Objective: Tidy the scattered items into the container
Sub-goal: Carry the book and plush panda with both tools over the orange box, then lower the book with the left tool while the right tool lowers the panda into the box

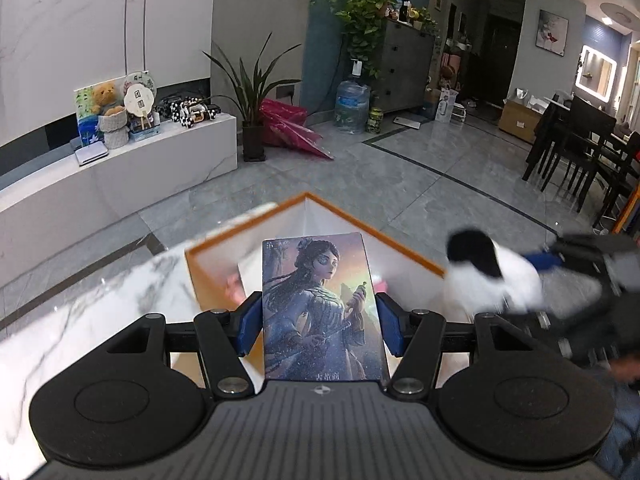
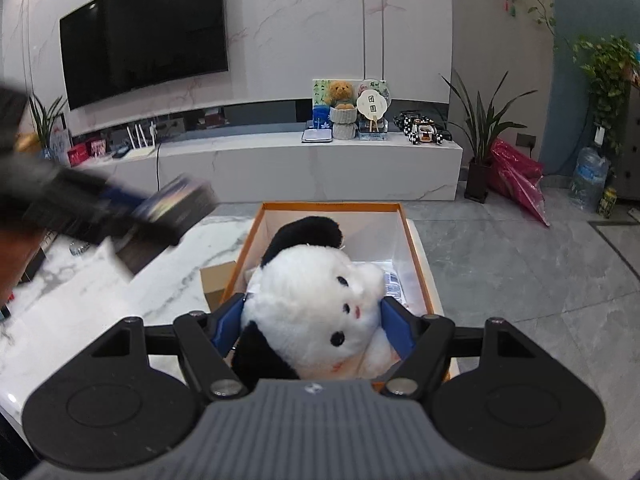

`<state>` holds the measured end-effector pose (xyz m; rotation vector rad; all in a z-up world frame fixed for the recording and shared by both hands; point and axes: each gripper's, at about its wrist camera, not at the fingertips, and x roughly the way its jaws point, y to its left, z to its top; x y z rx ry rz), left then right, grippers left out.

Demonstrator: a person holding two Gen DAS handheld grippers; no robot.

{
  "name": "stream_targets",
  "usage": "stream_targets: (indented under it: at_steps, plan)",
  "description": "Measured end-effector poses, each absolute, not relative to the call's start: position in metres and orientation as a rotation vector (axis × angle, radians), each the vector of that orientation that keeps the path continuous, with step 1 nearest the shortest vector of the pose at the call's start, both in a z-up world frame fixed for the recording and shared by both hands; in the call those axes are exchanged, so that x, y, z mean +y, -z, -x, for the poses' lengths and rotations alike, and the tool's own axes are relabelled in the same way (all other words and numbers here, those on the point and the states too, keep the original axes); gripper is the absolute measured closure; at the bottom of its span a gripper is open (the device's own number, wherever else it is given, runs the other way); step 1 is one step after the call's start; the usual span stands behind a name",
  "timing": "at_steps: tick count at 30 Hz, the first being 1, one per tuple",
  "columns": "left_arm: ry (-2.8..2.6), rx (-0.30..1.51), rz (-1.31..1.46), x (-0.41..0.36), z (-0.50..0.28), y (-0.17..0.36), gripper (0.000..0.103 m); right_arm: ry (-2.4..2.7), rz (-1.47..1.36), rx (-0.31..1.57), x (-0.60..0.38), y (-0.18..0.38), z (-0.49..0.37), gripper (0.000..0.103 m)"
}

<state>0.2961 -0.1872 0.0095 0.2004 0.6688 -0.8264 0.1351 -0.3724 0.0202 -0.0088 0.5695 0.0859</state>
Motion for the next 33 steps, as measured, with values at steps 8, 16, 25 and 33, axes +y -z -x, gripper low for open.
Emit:
stream_targets:
  at_steps: [8, 16, 25, 33]
  plan:
    - [0.846, 0.726, -0.202, -0.231, -0.358, 0.001, 0.035, -0.083, 0.110, 0.555, -0.375, -0.022, -0.162, 0.029]
    - [0.853, 0.815, -0.252, -0.277, -0.400, 0.022, 0.035, -0.102, 0.255, 0.617, -0.371, -0.001, -0.201, 0.029]
    - [0.848, 0.898, -0.339, -0.308, -0.424, 0.053, 0.035, -0.120, 0.508, 0.666, -0.354, 0.025, -0.226, 0.029]
    - [0.837, 0.941, -0.375, -0.332, -0.437, 0.070, 0.034, -0.169, 0.685, 0.717, -0.342, 0.049, -0.244, 0.029]
